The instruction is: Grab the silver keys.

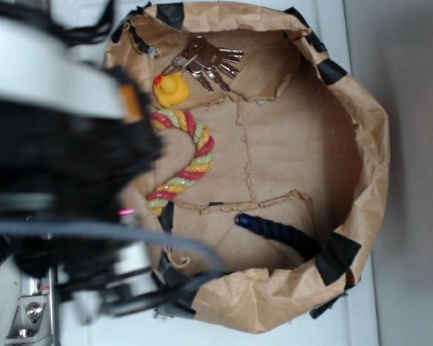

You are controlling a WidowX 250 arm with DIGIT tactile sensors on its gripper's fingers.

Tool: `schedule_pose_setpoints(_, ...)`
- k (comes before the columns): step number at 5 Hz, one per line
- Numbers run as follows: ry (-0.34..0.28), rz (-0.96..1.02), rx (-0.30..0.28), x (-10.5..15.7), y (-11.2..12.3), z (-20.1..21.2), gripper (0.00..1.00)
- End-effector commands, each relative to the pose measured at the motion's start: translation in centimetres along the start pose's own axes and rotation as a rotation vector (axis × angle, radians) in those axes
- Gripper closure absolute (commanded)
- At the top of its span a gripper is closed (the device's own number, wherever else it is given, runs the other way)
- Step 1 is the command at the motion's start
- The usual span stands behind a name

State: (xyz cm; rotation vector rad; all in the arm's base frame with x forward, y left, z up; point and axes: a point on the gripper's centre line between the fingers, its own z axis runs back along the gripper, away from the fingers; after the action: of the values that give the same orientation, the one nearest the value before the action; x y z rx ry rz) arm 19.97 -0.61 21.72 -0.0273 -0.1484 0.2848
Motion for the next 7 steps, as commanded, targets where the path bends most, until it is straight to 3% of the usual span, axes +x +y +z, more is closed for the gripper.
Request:
schedule_pose_setpoints(1, -0.022, 0.269, 0.133, 2.6, 2.4, -3.2, 0.00)
schedule_pose_setpoints(2, -0.026, 0.311, 0.208, 3.2, 3.1, -5.6, 0.00)
schedule_pose_setpoints(3, -0.026, 0.332, 0.234, 3.9, 3.7, -7.7, 0.00)
schedule_pose_setpoints(4, -0.046, 0.323, 0.245, 4.3, 4.6, -9.4, 0.00)
schedule_pose_setpoints(7, -0.046, 0.323, 0.245, 4.3, 4.6, -9.4, 0.00)
